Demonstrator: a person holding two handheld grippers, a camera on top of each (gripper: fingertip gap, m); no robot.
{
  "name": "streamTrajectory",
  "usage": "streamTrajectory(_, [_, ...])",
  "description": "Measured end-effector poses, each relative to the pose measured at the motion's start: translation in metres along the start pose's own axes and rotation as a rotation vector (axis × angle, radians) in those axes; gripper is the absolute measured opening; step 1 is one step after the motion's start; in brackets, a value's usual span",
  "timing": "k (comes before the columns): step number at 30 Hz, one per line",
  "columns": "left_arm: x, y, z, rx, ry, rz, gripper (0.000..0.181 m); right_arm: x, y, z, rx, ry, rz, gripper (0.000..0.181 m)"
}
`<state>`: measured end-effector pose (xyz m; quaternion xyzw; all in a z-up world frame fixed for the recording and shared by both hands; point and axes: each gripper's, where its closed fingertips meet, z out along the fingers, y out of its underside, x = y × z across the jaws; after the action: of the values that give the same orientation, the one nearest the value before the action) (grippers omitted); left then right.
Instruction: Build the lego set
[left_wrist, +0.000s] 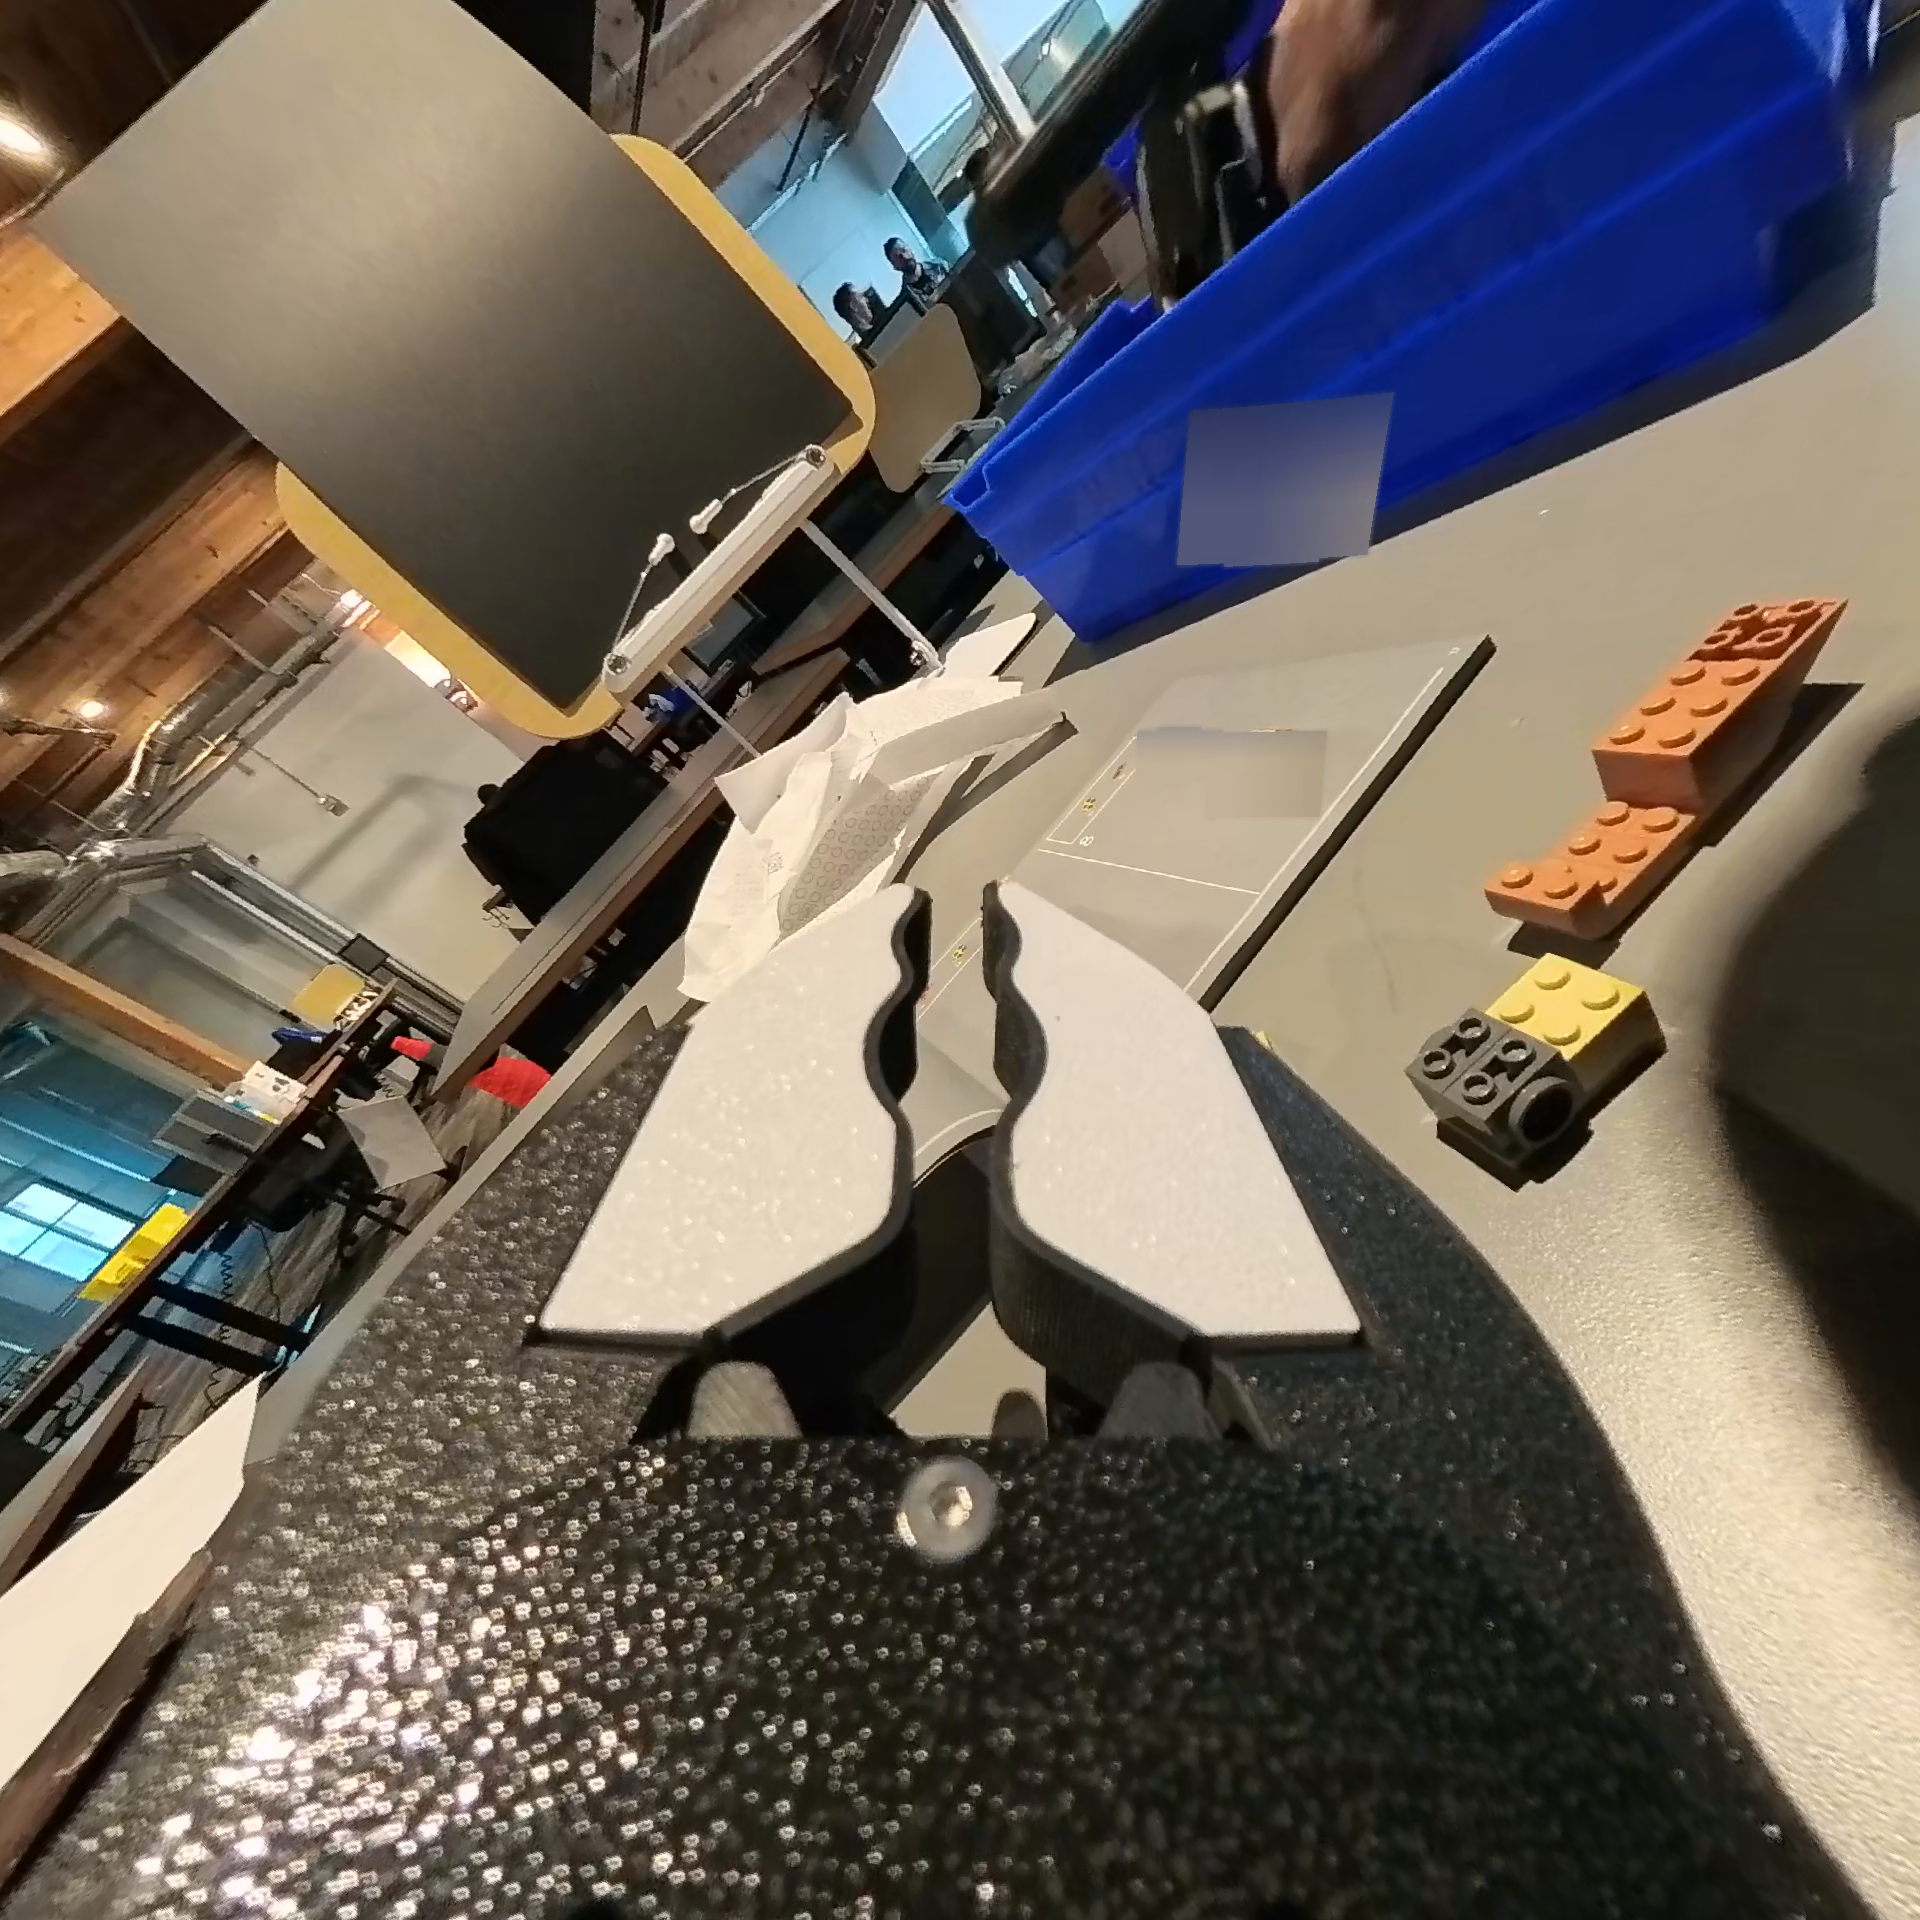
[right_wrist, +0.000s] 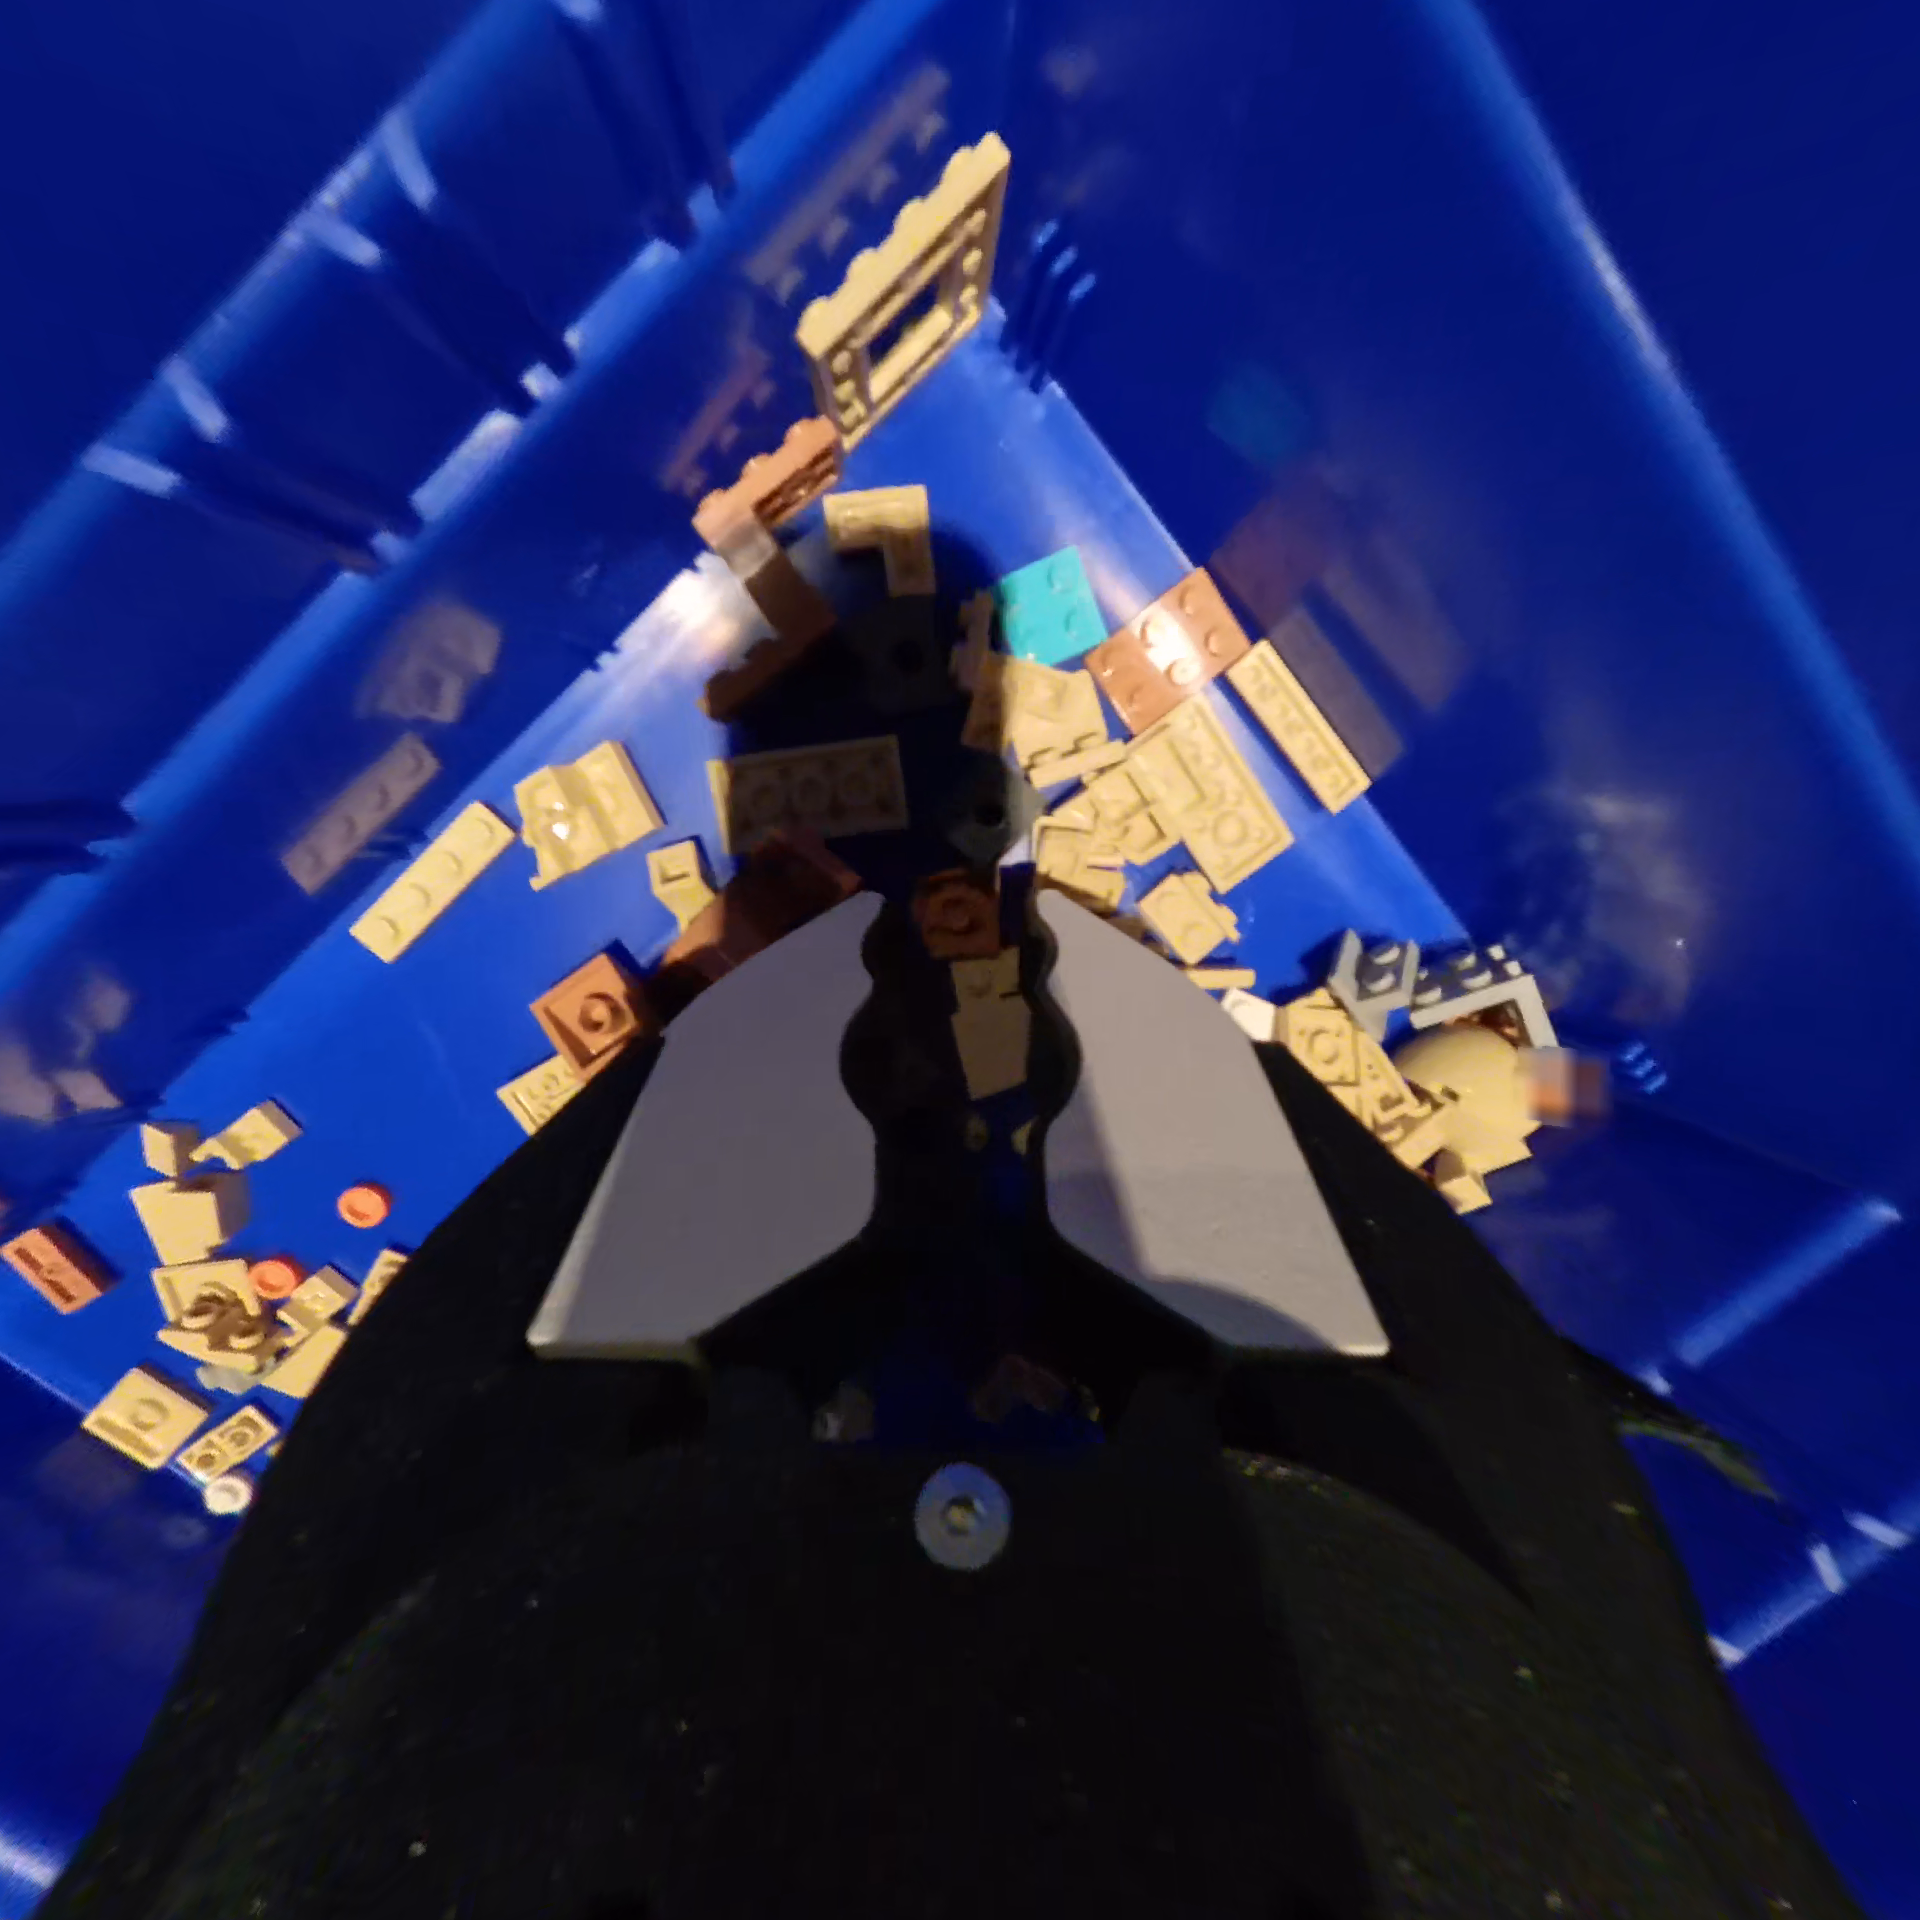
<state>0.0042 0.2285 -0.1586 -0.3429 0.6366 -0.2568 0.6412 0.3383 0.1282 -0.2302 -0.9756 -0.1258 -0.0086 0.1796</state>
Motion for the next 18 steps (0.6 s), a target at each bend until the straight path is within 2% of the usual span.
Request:
streamTrajectory(1, [0.000,0.000,0.000,0.000,0.000,0.000,0.009,0.002,0.000,0.000,-0.005,-0.002,0.005,0.023])
streamTrajectory(6, [0.001,0.000,0.000,-0.002,0.003,0.003,0.009,-0.002,0.000,0.003,-0.025,-0.040,0.030,0.018])
streamTrajectory(12, [0.001,0.000,0.000,-0.003,0.006,0.006,0.009,0.000,0.001,-0.001,-0.015,-0.004,0.076,0.017])
streamTrajectory(15, [0.002,-0.001,0.000,0.000,0.005,0.013,0.009,-0.004,-0.005,-0.027,0.073,0.051,0.096,0.016])
streamTrajectory(18, [0.002,-0.004,-0.001,0.008,0.006,0.026,0.009,-0.030,-0.024,-0.074,0.280,0.043,0.103,0.016])
